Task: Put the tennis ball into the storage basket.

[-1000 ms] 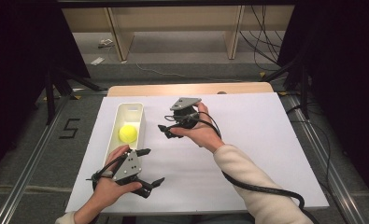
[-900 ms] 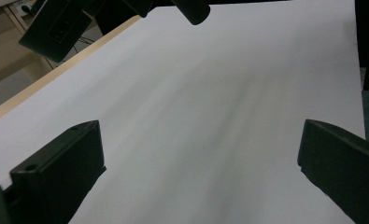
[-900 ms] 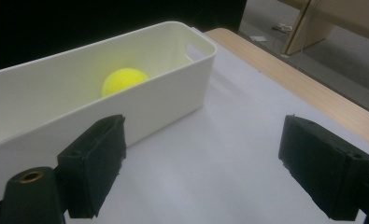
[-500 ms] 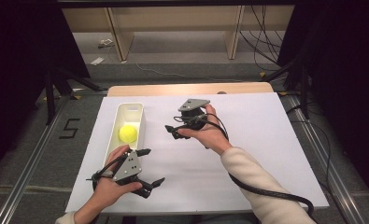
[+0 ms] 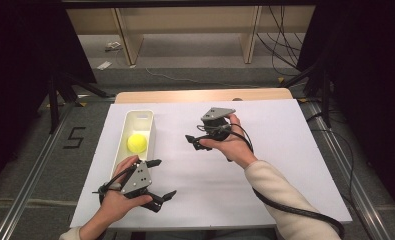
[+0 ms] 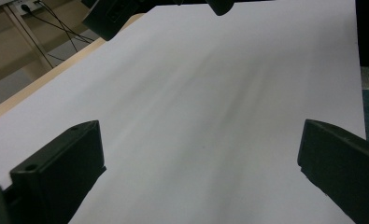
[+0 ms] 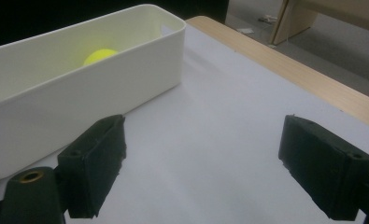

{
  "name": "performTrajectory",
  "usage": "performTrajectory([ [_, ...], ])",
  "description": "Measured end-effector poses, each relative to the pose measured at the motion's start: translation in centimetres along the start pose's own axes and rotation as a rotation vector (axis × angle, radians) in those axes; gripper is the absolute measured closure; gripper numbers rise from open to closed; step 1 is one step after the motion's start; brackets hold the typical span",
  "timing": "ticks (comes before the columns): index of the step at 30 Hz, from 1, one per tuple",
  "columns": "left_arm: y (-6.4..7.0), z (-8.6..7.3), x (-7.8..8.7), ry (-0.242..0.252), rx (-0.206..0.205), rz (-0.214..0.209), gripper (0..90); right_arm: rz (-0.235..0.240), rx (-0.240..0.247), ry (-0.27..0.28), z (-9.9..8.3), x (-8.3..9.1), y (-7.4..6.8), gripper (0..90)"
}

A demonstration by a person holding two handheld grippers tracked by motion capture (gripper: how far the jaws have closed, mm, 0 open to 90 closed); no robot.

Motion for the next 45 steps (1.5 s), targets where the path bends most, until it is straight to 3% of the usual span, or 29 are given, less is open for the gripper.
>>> performTrajectory([
  [30, 0.0, -0.1, 0.0, -0.007, 0.007, 0.003, 0.0, -0.027, -0.039, -0.006, -2.3, 2.6, 1.1, 15.7],
  [45, -0.1, -0.1, 0.0, -0.008, 0.007, 0.007, 0.0, -0.072, -0.068, -0.012, -4.5, 5.2, 2.7, 15.7],
])
Point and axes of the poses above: each handheld gripper's, and its own axes: x roughly backward along the jaws, z roughly out of its top, y roughly to its right, the point moved 6 cm from there along -x, roughly forward along the jaws, and after that the axes turned 6 degrees about y, right-handed, at the moved point
